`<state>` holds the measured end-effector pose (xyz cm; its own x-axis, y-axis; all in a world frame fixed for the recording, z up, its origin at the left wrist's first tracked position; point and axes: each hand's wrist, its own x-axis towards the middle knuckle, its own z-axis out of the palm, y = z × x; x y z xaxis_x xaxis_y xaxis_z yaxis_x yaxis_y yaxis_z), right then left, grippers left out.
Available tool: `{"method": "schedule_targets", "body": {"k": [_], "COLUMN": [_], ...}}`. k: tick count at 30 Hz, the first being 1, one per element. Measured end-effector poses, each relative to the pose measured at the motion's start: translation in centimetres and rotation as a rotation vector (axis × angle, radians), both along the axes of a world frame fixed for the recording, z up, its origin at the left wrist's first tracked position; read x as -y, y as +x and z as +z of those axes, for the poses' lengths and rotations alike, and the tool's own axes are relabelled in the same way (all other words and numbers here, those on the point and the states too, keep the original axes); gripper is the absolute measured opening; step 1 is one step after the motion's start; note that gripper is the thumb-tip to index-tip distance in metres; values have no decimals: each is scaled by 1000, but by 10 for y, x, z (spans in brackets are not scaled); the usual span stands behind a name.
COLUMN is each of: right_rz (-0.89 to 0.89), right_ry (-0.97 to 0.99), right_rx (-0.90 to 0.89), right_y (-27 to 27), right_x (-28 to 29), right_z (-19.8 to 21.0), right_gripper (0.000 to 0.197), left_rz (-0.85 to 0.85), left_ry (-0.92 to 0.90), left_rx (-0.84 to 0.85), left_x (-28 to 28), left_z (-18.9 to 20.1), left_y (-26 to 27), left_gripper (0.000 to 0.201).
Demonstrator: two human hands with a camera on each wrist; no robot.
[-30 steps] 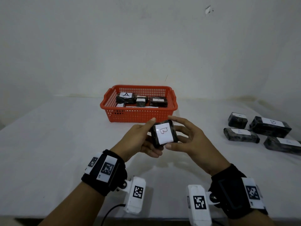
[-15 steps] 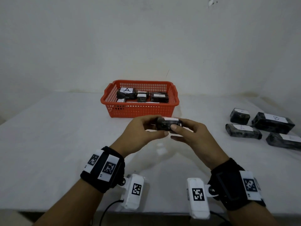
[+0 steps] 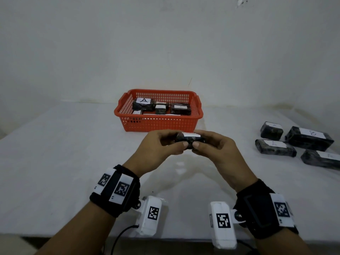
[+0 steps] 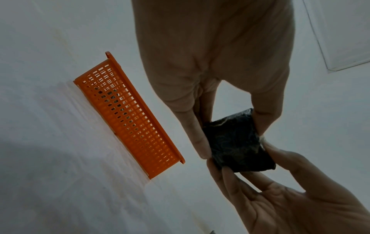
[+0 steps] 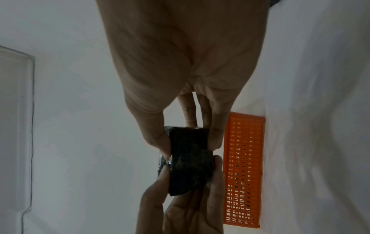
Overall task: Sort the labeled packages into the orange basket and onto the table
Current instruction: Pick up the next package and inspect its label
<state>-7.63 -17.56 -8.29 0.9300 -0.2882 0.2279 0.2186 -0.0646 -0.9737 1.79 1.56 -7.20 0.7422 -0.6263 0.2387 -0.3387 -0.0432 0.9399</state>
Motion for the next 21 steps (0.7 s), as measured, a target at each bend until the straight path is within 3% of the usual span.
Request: {"method": "schedule_targets", "body": {"k": [4,15,21], "right_rz": [-40,-6,8], "right_ry": [-10,22,58], "right_rx": [-17,-37,-39], "right_y": [4,16,17], "right_x": [-1,-8,-14], "right_z": [0,10,15], "right_gripper": [32,29,30], "left_rz": [-52,24,-46], "left_ry": [-7,-22,-89], "left_rx": [-55,-32,-184], "left_x": [-1,-3,-9], "left_z": [-1,1,6], "left_y": [1,8,10], "left_gripper": [31,32,33]}}
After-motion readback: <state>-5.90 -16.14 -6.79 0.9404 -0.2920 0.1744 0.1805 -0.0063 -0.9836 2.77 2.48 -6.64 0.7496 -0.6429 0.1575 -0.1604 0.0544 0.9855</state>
